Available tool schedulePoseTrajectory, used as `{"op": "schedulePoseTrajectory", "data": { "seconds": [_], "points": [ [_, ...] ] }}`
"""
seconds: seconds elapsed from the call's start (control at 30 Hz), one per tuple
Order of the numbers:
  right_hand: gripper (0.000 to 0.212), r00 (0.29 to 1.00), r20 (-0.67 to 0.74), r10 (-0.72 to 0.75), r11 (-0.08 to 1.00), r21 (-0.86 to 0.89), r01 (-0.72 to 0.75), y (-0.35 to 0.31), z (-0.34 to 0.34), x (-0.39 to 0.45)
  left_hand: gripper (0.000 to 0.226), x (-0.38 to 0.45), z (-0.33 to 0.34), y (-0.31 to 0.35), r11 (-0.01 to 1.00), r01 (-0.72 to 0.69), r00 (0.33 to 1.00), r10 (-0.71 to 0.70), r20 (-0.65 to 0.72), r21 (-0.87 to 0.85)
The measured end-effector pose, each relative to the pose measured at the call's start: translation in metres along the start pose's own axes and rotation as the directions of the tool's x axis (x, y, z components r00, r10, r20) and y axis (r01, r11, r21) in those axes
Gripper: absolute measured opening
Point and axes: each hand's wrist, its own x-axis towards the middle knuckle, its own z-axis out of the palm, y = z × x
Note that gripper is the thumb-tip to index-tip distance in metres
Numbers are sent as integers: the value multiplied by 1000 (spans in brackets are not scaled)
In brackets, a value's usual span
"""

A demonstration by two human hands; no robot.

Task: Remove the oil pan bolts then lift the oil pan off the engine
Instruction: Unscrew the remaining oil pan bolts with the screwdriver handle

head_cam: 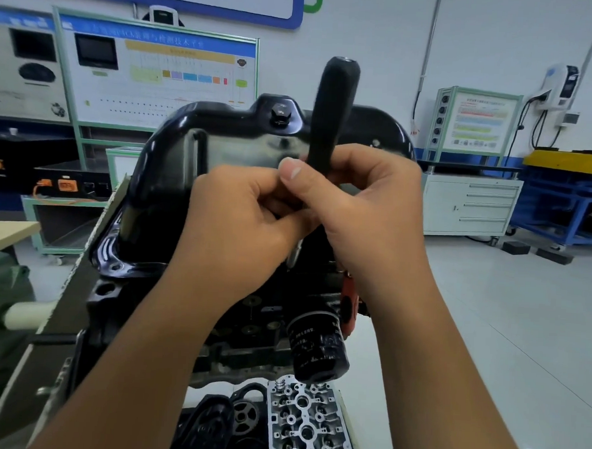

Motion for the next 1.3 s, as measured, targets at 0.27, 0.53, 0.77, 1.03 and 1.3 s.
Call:
{"op": "schedulePoseTrajectory", "data": {
  "seconds": [0.27,0.53,0.77,1.03,1.3],
  "points": [
    [5,999,-37,3,1000,-20,-3,-2,2,3,13,-10,2,-5,1000,13,972,-6,-234,26],
    [21,999,17,37,992,-124,-34,2,3,6,7,-63,23,-21,952,185,952,-113,-284,244],
    [41,1000,-29,-11,981,-192,5,1,-5,8,21,-69,40,-17,916,309,932,-239,-272,255],
    [42,995,-97,-11,984,-178,-6,6,-8,8,13,-66,49,-16,908,404,885,-356,-302,113],
    [40,990,-127,-55,990,-140,37,6,-12,9,16,-63,52,-17,859,501,819,-509,-264,-102]
  ]
}}
